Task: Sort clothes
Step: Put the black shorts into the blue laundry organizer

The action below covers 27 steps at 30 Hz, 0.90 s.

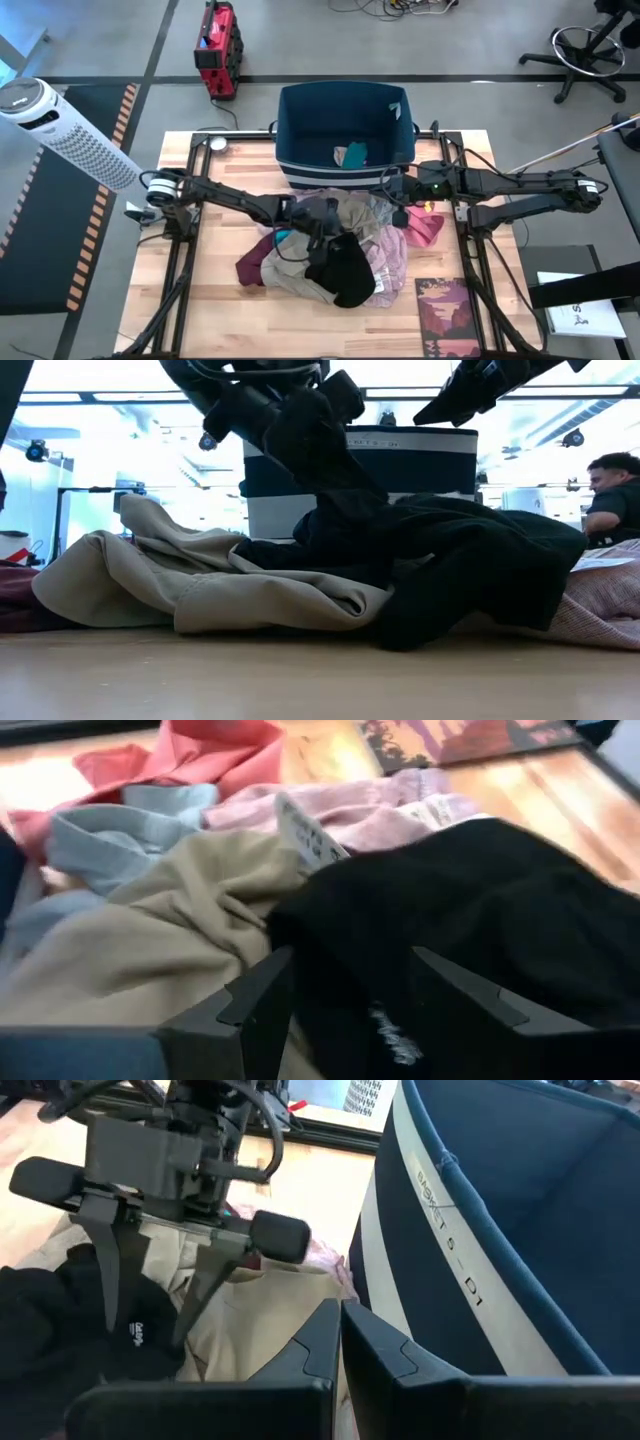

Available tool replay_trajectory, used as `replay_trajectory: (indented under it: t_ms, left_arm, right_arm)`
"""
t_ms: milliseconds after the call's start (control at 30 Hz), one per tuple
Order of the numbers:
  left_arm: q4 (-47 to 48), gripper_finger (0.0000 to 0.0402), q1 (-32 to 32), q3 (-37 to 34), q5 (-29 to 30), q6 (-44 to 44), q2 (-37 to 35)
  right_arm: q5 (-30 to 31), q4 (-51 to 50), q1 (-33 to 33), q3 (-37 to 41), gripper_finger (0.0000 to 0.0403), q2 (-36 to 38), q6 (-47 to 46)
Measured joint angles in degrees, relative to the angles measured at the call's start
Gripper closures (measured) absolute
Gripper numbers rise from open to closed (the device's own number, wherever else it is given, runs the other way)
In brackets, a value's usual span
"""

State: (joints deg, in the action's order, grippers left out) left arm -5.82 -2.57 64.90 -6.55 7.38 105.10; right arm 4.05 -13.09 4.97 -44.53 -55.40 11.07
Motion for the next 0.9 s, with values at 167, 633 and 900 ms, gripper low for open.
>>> replay_trajectory:
  t_ms: [167,633,900]
  left_arm:
    - [-0.1,0.021,0.0,0.9,0.3,1.2,-0.1]
    - [-1.4,0.0164,1.0,1.0,-3.1,-0.4,0.1]
    - [-3.3,0.0149,1.7,1.1,-6.5,-1.8,2.5]
  right_arm:
    - [0.0,-0.2,-0.1,0.0,0.0403,0.0,0.0]
    - [0.0,-0.3,-0.1,0.1,0.0403,0.0,0.0]
    - [0.0,-0.3,-0.1,0.2,0.0403,0.0,0.1]
